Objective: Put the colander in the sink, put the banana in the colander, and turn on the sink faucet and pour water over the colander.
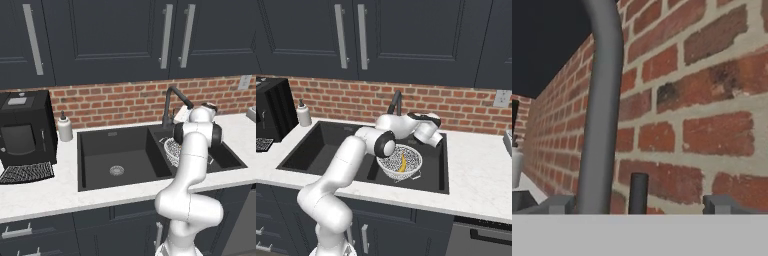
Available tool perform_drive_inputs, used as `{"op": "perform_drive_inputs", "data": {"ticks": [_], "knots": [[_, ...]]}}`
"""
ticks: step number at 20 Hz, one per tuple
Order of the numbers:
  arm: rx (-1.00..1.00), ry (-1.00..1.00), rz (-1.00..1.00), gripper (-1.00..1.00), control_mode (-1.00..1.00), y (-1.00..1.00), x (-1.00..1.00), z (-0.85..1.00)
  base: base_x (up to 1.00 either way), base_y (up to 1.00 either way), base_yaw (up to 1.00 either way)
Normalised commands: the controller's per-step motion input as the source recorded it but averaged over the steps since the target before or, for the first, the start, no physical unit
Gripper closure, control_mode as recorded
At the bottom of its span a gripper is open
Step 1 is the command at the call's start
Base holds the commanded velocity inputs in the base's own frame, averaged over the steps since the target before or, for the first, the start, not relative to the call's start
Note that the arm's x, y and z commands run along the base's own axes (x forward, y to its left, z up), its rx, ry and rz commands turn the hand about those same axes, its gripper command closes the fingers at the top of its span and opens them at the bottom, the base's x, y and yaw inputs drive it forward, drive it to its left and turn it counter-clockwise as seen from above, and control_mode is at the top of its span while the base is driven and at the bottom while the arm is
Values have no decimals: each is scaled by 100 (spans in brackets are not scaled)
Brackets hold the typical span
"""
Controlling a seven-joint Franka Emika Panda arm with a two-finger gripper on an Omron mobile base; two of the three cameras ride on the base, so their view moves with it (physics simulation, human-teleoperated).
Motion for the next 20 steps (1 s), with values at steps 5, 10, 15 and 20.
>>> {"op": "perform_drive_inputs", "data": {"ticks": [5, 10, 15, 20], "knots": [[0, 4, 0, -100, -100, -17, 21, -12, 0, 0, 0], [0, 3, 0, -100, -100, -14, 22, -1, 0, 0, 0], [0, 0, 0, -100, -100, -2, 12, 0, 0, 0, 0], [0, 0, 0, -100, -100, 12, 0, 0, 0, 0, 0]]}}
